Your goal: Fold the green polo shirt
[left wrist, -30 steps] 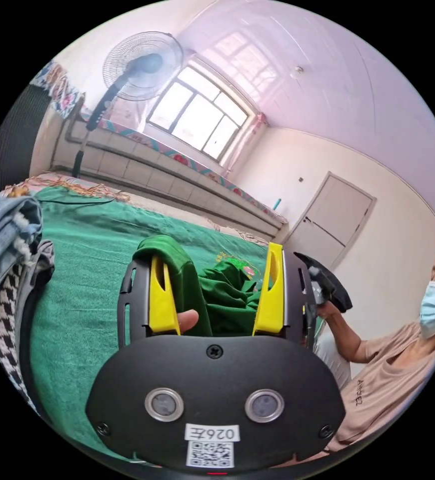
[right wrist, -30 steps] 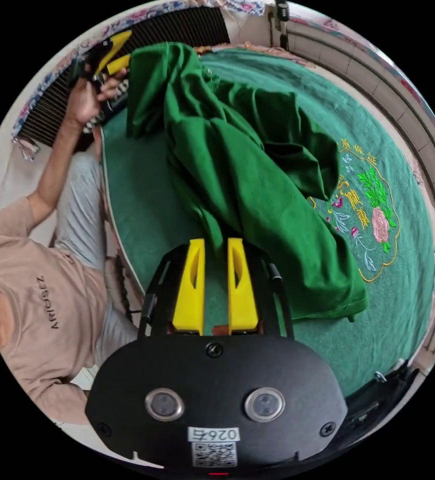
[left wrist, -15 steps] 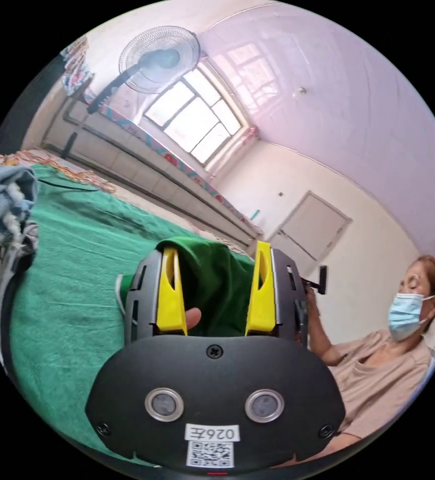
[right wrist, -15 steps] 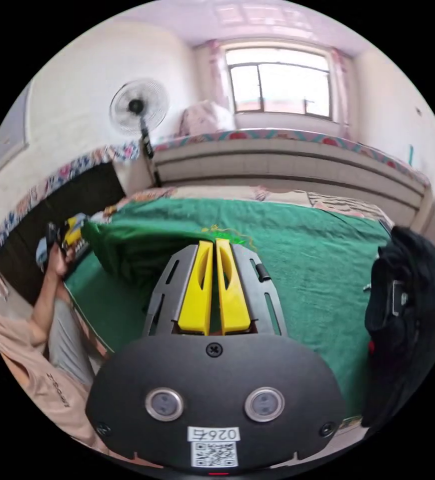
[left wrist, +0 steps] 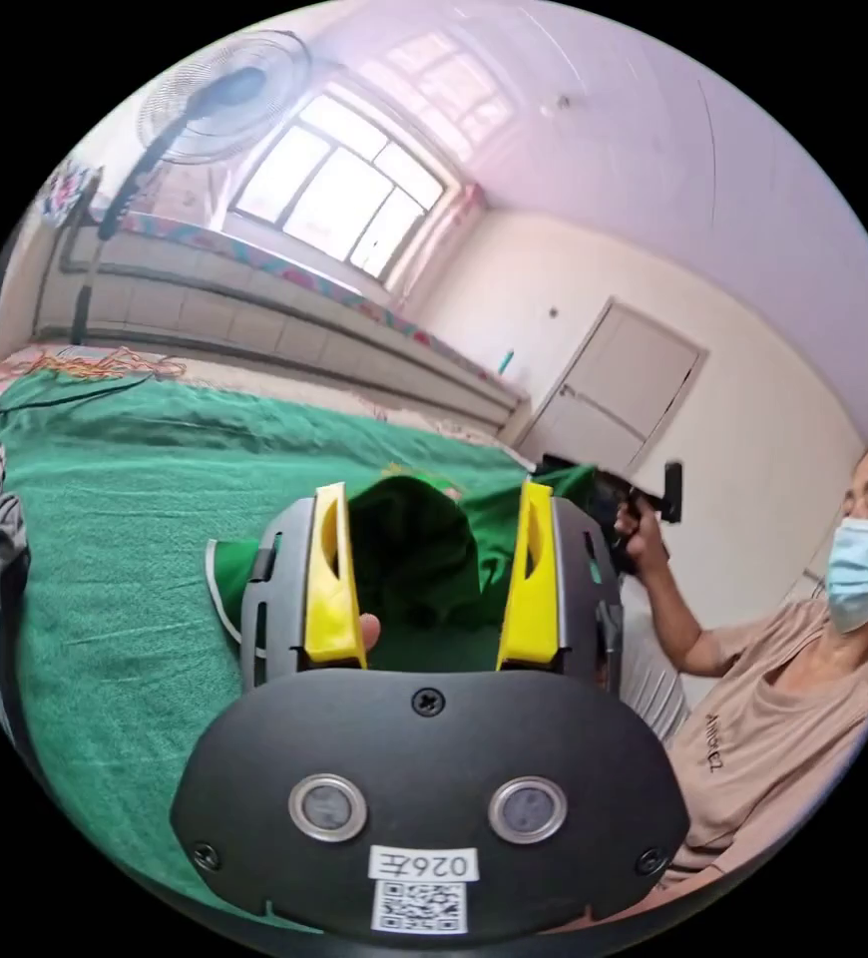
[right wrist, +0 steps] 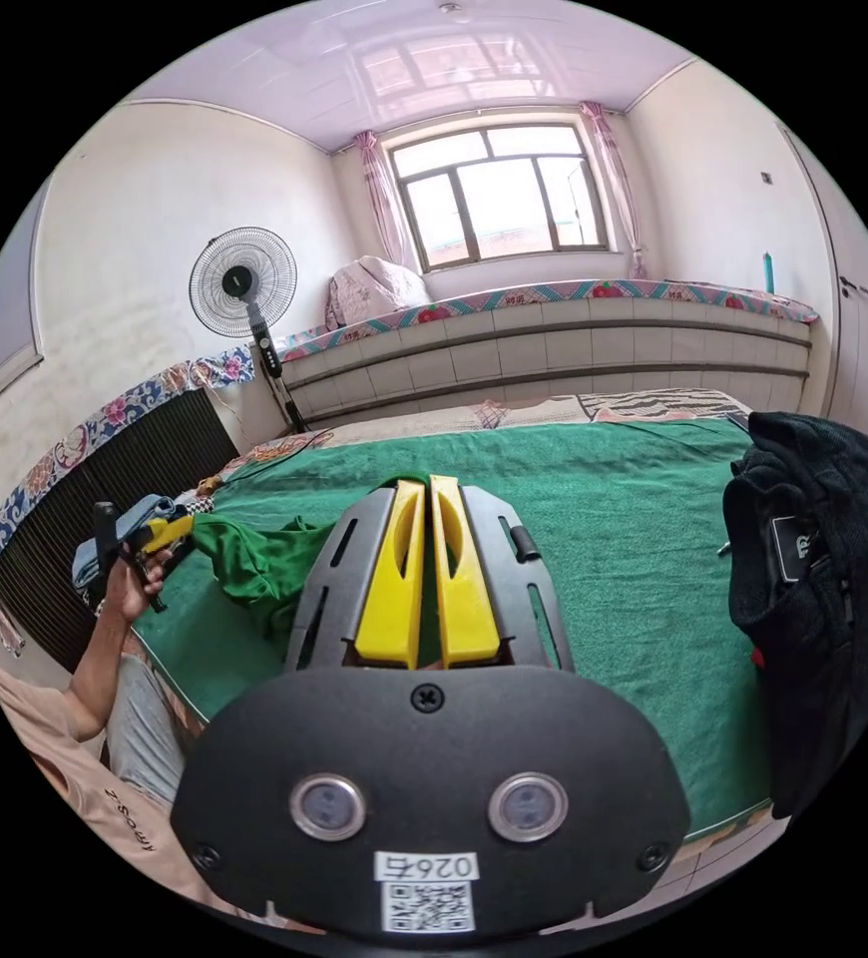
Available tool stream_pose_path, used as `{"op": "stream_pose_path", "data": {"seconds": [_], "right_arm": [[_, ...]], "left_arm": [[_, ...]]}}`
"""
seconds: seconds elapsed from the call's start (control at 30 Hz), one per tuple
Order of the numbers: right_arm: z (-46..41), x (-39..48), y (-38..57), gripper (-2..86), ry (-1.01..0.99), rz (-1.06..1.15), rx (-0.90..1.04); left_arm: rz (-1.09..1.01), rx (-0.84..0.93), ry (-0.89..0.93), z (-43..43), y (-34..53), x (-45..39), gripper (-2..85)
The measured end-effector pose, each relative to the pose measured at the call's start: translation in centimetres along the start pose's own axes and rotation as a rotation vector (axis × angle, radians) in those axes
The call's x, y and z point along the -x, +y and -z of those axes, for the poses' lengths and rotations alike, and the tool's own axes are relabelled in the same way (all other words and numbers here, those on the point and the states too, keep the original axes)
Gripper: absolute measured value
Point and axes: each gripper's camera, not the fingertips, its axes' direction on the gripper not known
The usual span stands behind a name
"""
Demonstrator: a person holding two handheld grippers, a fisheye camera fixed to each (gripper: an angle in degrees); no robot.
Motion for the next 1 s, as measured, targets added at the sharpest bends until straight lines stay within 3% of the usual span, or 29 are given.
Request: {"op": "stream_pose_path", "data": {"seconds": [0.13,0.3,0.47,0.67,0.73,0.83,0.9,1.0], "right_arm": [[0.4,-0.7,0.5,-1.5,-0.003,-0.014,-0.003],[1.2,-1.5,1.2,-1.5,-0.001,-0.025,-0.018],[2.1,-2.5,2.0,-1.5,0.015,-0.052,-0.047],[2.4,-3.6,2.9,-1.5,0.026,-0.07,-0.055],[2.2,-3.7,3.1,-1.5,0.03,-0.071,-0.05],[2.0,-3.9,3.6,-1.6,0.04,-0.069,-0.043],[2.1,-4.2,4.0,-1.6,0.043,-0.07,-0.044],[2.1,-4.6,4.7,-1.6,0.036,-0.073,-0.044]], "left_arm": [[-0.092,0.233,-0.106,-10.4,1.1,-4.3,27.4],[-0.013,0.332,-0.193,-15.2,2.8,-3.0,27.3],[0.105,0.366,-0.097,-16.2,3.8,-0.8,20.9],[-0.001,0.484,-0.098,-17.7,3.7,-2.4,12.7],[-0.021,0.511,-0.051,-20.1,4.2,-2.5,13.6],[-0.055,0.595,0.001,-24.8,4.9,-3.1,23.0],[-0.113,0.661,-0.062,-26.5,4.9,-3.9,26.2],[-0.178,0.703,-0.178,-28.2,5.0,-4.7,24.5]]}}
